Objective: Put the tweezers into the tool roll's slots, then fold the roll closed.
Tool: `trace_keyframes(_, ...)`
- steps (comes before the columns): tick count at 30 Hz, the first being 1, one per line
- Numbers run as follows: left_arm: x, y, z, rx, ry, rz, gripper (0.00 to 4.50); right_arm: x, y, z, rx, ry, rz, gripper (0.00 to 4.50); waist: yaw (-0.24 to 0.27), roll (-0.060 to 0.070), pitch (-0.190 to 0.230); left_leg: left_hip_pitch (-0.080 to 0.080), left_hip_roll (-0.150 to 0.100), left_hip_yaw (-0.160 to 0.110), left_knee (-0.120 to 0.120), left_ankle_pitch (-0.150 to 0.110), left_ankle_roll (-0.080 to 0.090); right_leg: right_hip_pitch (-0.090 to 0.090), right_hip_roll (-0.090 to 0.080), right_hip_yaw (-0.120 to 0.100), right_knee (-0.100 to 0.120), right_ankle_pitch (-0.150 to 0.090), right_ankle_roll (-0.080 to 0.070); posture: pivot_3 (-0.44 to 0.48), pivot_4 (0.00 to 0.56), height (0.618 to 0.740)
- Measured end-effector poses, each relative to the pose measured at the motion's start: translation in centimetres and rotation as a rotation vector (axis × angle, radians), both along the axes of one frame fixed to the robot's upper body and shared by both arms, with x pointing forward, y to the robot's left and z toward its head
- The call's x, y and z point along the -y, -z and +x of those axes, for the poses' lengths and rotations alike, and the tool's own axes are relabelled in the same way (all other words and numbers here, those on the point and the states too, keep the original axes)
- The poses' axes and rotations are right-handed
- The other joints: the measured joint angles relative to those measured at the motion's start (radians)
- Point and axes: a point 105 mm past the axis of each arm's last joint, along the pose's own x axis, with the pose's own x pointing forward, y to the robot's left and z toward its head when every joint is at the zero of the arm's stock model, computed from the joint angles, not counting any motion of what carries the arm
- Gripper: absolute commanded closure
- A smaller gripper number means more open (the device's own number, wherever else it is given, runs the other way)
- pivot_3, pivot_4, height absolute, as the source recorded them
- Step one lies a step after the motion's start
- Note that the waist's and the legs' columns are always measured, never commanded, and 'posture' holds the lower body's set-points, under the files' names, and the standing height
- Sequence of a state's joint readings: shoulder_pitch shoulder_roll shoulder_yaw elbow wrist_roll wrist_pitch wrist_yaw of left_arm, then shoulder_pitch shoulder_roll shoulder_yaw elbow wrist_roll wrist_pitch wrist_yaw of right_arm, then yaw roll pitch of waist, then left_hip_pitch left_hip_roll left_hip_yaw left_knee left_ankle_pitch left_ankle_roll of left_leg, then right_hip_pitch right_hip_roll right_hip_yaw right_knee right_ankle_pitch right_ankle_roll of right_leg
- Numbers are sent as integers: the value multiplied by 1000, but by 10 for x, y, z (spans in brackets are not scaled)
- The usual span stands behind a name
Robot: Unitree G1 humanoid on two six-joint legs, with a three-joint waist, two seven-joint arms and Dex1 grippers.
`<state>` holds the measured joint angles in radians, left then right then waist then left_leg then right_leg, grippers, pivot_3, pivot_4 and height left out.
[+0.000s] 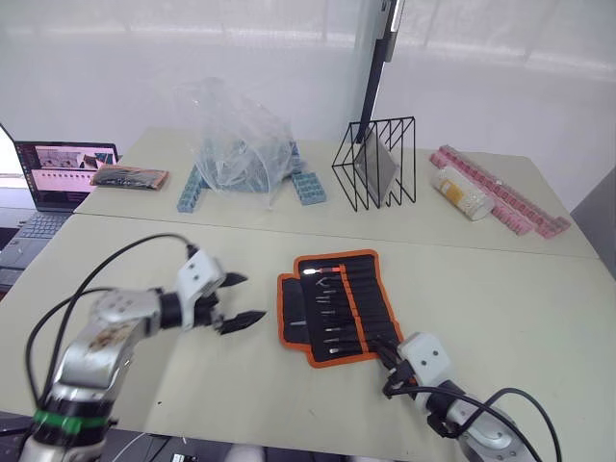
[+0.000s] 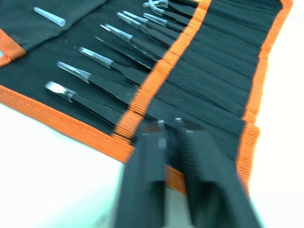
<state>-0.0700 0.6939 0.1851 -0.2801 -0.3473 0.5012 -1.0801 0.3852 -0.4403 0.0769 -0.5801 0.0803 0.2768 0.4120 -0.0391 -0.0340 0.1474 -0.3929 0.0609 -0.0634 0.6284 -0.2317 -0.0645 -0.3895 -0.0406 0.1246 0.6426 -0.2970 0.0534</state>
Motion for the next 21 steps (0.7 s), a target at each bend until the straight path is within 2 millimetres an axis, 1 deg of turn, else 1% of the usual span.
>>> trace_keyframes(2, -17, 0, -12, -6, -55, -34, 0, 11, -5, -2, 14, -14, -11, 1942, 4, -1, 7, 0, 0, 0, 0, 0, 0, 0, 0, -1, 2, -1, 0, 0, 150, 720)
trace_keyframes(4, -31, -2, -20, 2, -100, -38, 0, 20, -11, -2, 29, -21, -16, 1280, 7, 0, 9, 1, 0, 0, 1, 0, 0, 0, 0, -1, 2, -2, 1, 0, 150, 720)
trace_keyframes(7, -44, -4, -32, 13, -149, -33, 0, 25, -17, -7, 33, -60, -2, 210, 4, 1, 11, 2, 0, 0, 2, 0, 0, 1, 0, 0, 3, -5, 5, 0, 150, 720)
trace_keyframes(8, -46, -3, -36, 11, -158, -36, 0, 24, -18, -10, 28, -86, 4, 23, 3, 1, 12, 2, 0, 0, 2, 0, 0, 1, 0, 0, 3, -5, 5, 0, 150, 720)
trace_keyframes(10, -46, -4, -42, 11, -164, -39, 0, 19, -21, -16, 21, -137, 7, 23, 1, 1, 12, 2, 0, 0, 3, 0, 0, 1, 0, 0, 4, -5, 5, 0, 150, 720)
trace_keyframes(12, -47, -5, -47, 11, -173, -38, 0, 9, -23, -22, 13, -203, 12, 23, -1, 1, 12, 3, 0, 0, 3, 0, 0, 1, 0, 0, 4, -5, 5, 0, 150, 720)
trace_keyframes(14, -47, -5, -52, 8, -177, -44, 0, -7, -26, -23, 24, -262, 20, 23, -5, 1, 13, 3, 1, 1, 3, 0, 0, 1, 0, 0, 5, -4, 5, 0, 150, 720)
trace_keyframes(17, -45, -6, -58, 13, -176, -44, 0, -40, -31, -22, 47, -356, 47, 23, -8, 1, 13, 4, 2, 2, 4, 0, -1, 1, 1, 0, 5, -4, 4, 0, 150, 720)
trace_keyframes(18, -44, -6, -59, 16, -174, -42, 0, -44, -32, -20, 51, -359, 49, 23, -7, 1, 13, 4, 2, 2, 4, 0, -1, 1, 1, 0, 5, -4, 4, 0, 150, 720)
trace_keyframes(21, -43, -6, -63, 21, -181, -28, 0, -66, -33, -11, 73, -383, 50, 23, -5, 0, 14, 4, 2, 2, 5, 1, -1, 1, 1, 0, 5, -4, 4, 0, 150, 720)
